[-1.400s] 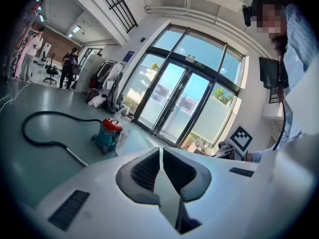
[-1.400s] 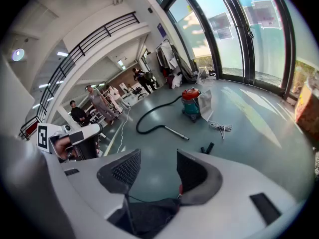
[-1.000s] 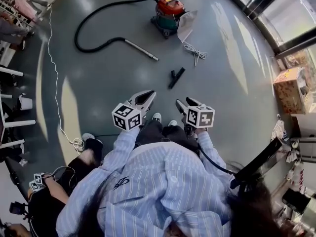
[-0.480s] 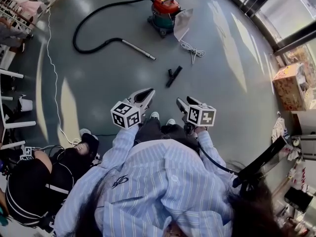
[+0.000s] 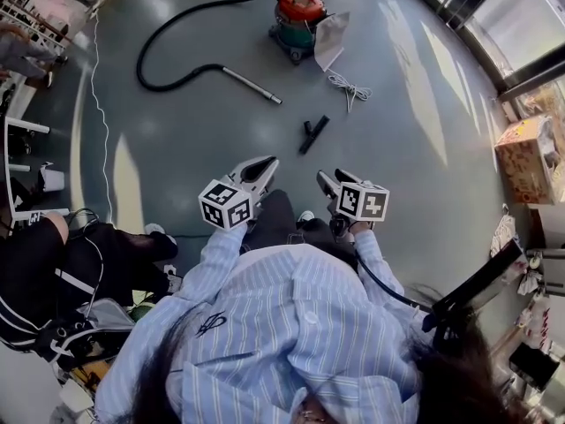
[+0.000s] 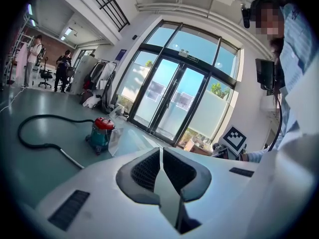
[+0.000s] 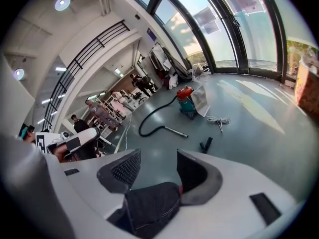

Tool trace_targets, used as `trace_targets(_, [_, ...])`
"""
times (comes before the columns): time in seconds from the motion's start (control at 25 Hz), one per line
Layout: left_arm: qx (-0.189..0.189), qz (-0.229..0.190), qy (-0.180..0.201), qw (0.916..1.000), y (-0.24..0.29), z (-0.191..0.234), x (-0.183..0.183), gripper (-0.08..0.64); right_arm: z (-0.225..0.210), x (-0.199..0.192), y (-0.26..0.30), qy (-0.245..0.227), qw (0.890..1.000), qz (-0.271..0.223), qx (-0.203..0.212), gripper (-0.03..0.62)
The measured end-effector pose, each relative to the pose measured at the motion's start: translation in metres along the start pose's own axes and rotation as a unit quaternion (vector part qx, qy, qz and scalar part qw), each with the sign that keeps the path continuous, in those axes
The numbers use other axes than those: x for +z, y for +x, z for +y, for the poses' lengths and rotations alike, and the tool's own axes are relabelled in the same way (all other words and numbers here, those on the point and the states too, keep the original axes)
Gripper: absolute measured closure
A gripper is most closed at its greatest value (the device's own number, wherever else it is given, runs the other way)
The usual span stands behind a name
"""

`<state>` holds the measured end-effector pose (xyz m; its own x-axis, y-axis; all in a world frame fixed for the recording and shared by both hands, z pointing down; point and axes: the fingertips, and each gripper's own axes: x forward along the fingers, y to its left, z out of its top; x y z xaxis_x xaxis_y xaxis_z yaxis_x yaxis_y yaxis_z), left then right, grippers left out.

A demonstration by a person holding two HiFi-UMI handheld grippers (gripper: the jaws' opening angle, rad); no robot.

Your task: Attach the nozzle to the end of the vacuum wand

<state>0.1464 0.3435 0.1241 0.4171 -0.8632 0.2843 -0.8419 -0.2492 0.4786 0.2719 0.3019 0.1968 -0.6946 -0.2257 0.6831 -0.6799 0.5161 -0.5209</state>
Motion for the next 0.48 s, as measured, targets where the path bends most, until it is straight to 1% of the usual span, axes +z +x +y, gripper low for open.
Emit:
trace_targets(0.16, [0.022,0.000,-0.001,0.9998,-0.001,0.018,0.009,0.554,-0.002,0.010,0.008,0.015,1.000,0.005,-0.001,0.359])
trace_targets(0.28, [0.038,-0.013,-0.013,0.9991,0.003,0.040,0.023,0.553,-0.002,0.024,0.017,0.019,1.000,0.001,0.001,0.359])
trace_targets(0.36, [0.037,-0.017,-0.023,0.9989,0.008,0.054,0.029,0.552,-0.004,0.035,0.025,0.021,1.000,-0.002,-0.004,0.359])
trace_targets(0.48, [0.022,-0.009,-0.029,0.9993,0.022,0.077,0.035,0.554,-0.009,0.051,0.042,0.030,0.999,-0.007,-0.017,0.359])
